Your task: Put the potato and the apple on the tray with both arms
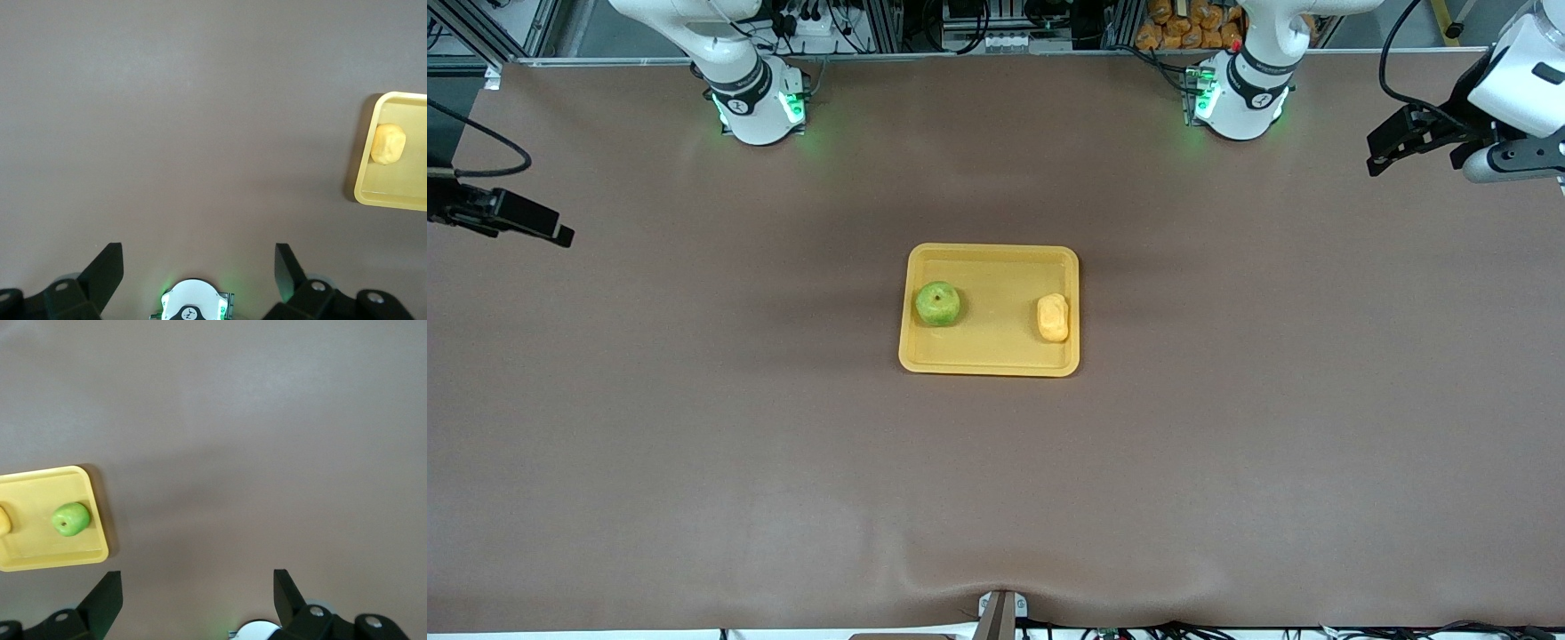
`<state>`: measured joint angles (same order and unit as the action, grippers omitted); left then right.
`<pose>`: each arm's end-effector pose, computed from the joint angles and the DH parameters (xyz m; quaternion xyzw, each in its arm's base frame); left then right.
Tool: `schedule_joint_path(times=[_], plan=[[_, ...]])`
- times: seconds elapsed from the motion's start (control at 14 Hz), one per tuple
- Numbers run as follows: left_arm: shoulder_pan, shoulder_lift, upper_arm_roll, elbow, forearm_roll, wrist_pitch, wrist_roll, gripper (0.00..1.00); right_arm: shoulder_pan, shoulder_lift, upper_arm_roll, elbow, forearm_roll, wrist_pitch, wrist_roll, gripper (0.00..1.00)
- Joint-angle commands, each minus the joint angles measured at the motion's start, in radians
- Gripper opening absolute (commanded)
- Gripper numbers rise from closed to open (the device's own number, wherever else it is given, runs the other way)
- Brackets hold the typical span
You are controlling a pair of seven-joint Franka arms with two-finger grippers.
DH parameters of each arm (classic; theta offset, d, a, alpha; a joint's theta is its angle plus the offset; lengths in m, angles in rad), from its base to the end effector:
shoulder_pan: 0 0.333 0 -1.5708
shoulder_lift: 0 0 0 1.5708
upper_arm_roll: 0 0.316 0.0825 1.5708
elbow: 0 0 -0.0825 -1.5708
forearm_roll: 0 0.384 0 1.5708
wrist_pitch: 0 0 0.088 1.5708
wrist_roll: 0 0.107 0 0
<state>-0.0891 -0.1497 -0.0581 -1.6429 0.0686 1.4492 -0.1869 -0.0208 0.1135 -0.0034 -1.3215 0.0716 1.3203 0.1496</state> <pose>0.4896 -0.0670 0.6592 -0.9987 -0.0237 0.0154 0.0416 0.5622 -0.0045 0.6553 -0.9946 0.0797 0.0594 0.0313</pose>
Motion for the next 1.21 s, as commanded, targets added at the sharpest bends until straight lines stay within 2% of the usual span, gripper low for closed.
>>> schedule_joint_path(times=[0.0,0.29,0.57,0.79,1.14], plan=[[-0.004,0.013,0.003,0.029,-0.018,-0.013,0.018,1.0,-0.022,-0.093,0.026,-0.108,-0.041,0.014,-0.047,1.0],[-0.004,0.012,0.001,0.029,-0.016,-0.013,0.018,1.0,-0.021,-0.228,0.014,-0.298,-0.042,0.134,-0.131,1.0],[-0.004,0.01,0.0,0.032,-0.016,-0.013,0.017,1.0,-0.019,-0.225,0.02,-0.285,-0.067,0.145,-0.186,1.0],[-0.004,0.012,0.0,0.032,-0.018,-0.013,0.018,1.0,-0.005,-0.221,0.019,-0.266,-0.142,0.137,-0.312,1.0],[-0.003,0.012,0.0,0.032,-0.019,-0.016,0.015,1.0,-0.013,-0.218,0.011,-0.266,-0.11,0.137,-0.294,1.0]])
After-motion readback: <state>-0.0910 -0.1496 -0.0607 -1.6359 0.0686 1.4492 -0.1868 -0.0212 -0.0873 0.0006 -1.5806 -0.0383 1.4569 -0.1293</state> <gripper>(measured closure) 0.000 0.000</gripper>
